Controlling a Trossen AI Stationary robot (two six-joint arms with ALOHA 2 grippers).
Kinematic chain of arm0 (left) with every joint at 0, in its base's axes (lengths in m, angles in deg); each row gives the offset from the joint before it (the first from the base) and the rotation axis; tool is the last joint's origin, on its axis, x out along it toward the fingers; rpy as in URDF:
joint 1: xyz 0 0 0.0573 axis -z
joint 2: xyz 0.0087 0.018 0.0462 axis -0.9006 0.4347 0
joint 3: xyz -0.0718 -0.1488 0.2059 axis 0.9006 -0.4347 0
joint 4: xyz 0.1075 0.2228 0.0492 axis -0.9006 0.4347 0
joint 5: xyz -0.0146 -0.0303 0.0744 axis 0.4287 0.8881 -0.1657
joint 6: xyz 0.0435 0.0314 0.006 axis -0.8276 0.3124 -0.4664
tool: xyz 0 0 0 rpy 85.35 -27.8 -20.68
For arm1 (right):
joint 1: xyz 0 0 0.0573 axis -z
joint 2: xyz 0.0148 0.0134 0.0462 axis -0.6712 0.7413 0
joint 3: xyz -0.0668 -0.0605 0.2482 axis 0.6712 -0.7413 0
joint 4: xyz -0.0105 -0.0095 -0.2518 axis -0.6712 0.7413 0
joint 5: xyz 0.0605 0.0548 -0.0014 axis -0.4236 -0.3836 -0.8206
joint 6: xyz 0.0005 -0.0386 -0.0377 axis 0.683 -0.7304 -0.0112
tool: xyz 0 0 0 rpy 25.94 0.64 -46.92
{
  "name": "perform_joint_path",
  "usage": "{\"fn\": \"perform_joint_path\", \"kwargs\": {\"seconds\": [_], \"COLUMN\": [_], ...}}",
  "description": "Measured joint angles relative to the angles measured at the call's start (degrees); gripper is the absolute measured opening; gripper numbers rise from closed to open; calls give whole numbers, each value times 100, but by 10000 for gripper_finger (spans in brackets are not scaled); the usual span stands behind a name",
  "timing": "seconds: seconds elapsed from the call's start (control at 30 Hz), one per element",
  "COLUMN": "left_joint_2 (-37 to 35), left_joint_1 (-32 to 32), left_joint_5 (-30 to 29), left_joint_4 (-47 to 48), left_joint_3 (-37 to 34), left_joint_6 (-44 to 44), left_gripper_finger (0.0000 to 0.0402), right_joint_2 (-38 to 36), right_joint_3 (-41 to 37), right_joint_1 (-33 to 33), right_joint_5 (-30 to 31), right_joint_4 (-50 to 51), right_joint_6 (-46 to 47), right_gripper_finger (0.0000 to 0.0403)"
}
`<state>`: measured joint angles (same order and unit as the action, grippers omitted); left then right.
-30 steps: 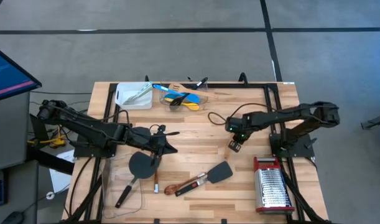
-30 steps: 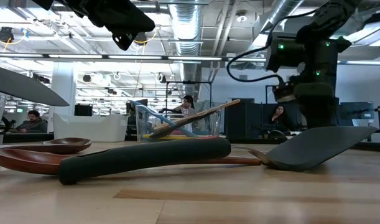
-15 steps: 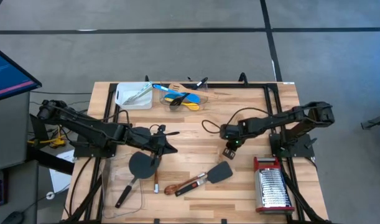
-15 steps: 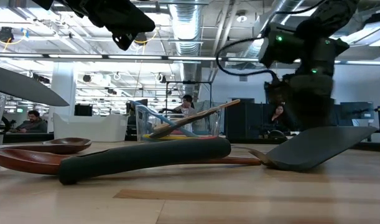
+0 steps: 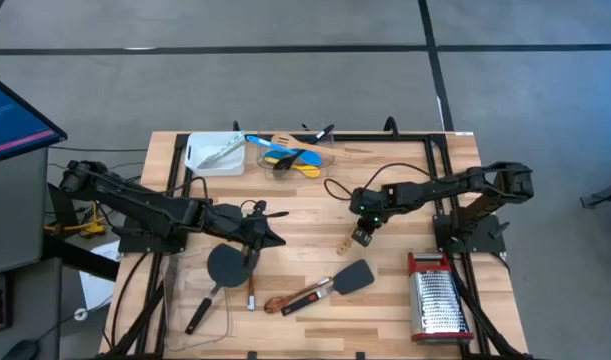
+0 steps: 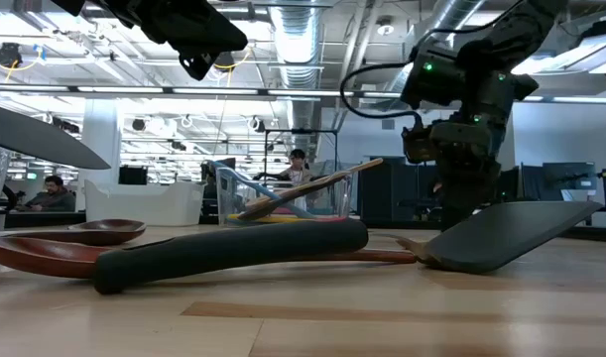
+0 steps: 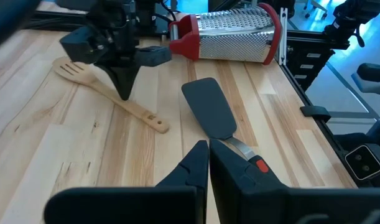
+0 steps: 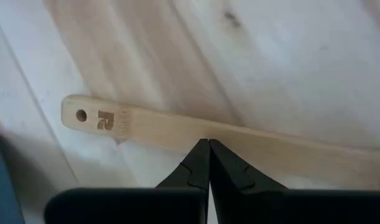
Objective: Pick & Place Kitchen Items
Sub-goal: Put the brown slotted spoon into the top transparent bin
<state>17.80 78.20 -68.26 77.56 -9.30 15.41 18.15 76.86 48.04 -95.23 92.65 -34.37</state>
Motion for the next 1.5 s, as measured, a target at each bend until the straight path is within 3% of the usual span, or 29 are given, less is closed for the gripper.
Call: {"fn": "perform_joint_path", "kwargs": {"seconds": [0.13,0.4,0.83,1.2,1.5], "left_joint_2": [0,0,0,0,0], "left_joint_1": [0,1,-1,1,1], "left_joint_5": [2,6,26,20,-4], "left_joint_4": [0,2,2,2,0], "left_joint_3": [0,0,-4,-9,-9], "left_joint_6": [1,0,0,0,0], "left_gripper_finger": [2,2,2,2,2], "right_joint_2": [89,-15,221,941,900], "right_joint_3": [26,376,617,654,621], "right_joint_1": [-51,-331,-663,-677,-325], "right_joint_5": [-281,-114,-444,-689,-532], "right_joint_4": [-9,103,946,392,-358], "right_joint_6": [-4,-22,-146,-185,-416], "right_gripper_finger": [0,0,0,0,0]}}
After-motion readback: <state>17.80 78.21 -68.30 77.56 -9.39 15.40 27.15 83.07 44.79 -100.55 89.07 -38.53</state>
